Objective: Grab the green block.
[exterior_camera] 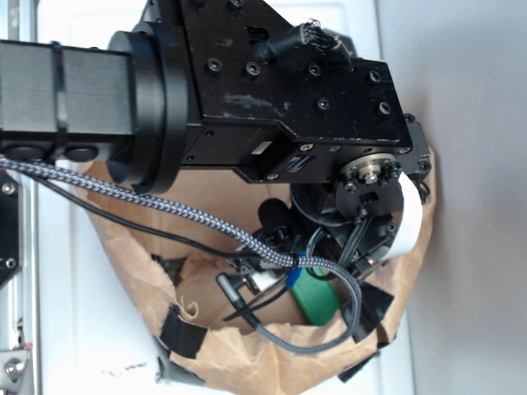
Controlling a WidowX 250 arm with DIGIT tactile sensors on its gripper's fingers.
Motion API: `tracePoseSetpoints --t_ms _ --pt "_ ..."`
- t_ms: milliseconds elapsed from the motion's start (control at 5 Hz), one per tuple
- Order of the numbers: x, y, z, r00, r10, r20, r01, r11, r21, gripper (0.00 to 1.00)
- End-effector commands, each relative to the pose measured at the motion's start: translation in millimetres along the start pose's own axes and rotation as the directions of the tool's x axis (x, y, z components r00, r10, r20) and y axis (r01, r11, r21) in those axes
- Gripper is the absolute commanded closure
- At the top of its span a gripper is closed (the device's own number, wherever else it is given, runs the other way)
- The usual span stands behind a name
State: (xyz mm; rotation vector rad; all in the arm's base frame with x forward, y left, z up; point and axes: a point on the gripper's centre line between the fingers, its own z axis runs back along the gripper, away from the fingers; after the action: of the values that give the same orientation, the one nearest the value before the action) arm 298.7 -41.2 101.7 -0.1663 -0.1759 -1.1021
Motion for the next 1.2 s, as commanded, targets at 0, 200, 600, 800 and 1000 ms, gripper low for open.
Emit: tracePoseSetpoints --t_ms 0,200,600,800,1000 --pt "8 1 7 1.0 0.012 -0.008 -0.012 1.0 0.008 0.0" --pt "8 1 7 1.0 0.012 -0.008 -0.012 1.0 0.008 0.0" --pt "8 1 7 1.0 0.012 -0.008 -0.012 1.0 0.008 0.0" --pt "8 1 7 1.0 0.012 -0.008 -0.012 1.0 0.008 0.0" --pt "12 6 -6 1.0 -0.01 -0.007 0.01 1.0 0.01 0.0"
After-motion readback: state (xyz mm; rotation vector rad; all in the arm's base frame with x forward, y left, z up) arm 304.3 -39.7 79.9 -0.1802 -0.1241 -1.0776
